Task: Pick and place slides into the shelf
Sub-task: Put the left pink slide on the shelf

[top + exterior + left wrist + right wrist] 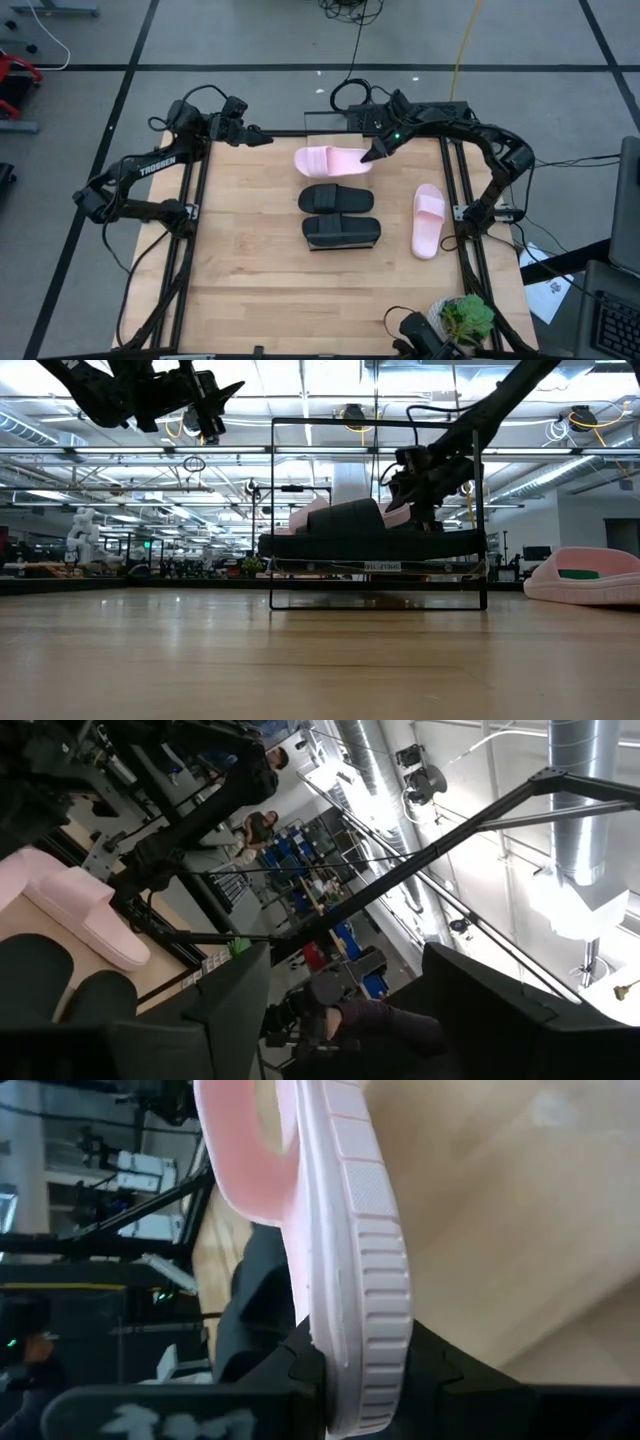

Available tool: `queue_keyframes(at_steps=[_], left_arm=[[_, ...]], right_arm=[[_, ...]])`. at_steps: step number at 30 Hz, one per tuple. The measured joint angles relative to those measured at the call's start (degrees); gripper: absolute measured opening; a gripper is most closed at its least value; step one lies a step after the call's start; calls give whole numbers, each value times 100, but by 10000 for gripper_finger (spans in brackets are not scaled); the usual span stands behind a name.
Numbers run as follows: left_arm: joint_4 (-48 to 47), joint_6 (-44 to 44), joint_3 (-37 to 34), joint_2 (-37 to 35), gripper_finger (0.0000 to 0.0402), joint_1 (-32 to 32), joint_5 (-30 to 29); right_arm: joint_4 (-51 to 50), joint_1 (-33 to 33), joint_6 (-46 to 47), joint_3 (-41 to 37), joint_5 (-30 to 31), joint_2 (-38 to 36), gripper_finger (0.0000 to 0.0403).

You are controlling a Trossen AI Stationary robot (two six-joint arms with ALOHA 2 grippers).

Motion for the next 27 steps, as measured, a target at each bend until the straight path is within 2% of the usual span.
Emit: queue_keyframes(at_steps=[27], left_arm=[[2, 2, 0, 2, 260, -4, 7]], right_arm=[[-642, 197, -297, 4, 51, 372, 54]])
